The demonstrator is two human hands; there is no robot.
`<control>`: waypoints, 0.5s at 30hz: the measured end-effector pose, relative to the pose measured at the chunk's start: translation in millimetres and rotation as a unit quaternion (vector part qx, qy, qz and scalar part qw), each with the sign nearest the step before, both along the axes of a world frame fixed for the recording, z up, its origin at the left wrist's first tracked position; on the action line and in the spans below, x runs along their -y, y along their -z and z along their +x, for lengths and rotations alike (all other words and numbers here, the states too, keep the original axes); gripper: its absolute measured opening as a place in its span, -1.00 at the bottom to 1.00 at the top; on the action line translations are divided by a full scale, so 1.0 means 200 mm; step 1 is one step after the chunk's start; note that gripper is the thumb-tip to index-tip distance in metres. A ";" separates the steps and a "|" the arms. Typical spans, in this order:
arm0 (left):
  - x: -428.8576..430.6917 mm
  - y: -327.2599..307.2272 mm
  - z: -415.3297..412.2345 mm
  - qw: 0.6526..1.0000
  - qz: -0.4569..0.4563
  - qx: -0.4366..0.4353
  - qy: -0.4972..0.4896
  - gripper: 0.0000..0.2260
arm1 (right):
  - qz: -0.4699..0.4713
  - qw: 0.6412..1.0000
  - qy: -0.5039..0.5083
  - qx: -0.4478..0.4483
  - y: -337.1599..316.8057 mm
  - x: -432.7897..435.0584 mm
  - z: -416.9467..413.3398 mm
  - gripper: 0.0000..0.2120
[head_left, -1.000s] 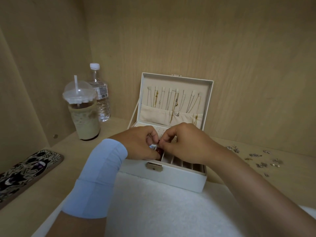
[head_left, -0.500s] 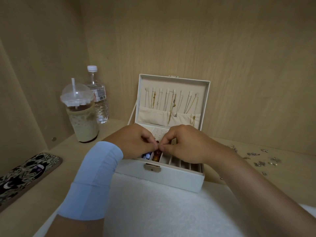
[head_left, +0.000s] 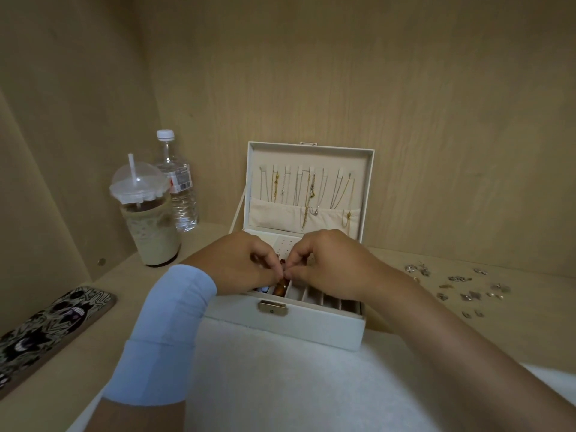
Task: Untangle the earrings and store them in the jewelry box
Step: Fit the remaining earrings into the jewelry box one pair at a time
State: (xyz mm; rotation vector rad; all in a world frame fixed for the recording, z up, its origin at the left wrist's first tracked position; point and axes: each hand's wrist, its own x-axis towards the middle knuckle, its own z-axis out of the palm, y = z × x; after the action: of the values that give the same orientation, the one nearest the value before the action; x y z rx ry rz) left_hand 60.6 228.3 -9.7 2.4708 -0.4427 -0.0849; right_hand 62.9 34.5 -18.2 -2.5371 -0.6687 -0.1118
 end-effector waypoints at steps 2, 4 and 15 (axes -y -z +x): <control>0.00 0.00 0.00 1.000 0.010 0.006 0.020 -0.88 | -0.007 1.000 0.001 -0.001 0.00 0.00 0.00 -0.94; 0.01 0.00 -0.01 0.999 0.022 0.008 0.028 -0.88 | -0.011 1.000 -0.001 -0.002 0.00 0.00 0.00 -0.94; 0.01 -0.01 -0.01 0.999 0.028 0.003 0.024 -0.90 | 0.004 1.000 0.001 -0.008 0.01 0.01 0.02 -0.95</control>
State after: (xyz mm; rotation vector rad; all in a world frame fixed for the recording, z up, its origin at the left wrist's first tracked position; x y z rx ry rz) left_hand 58.8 227.1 -7.9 2.5157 -0.5085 -0.1101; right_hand 66.1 32.6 -20.2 -2.5285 -0.6586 -0.0949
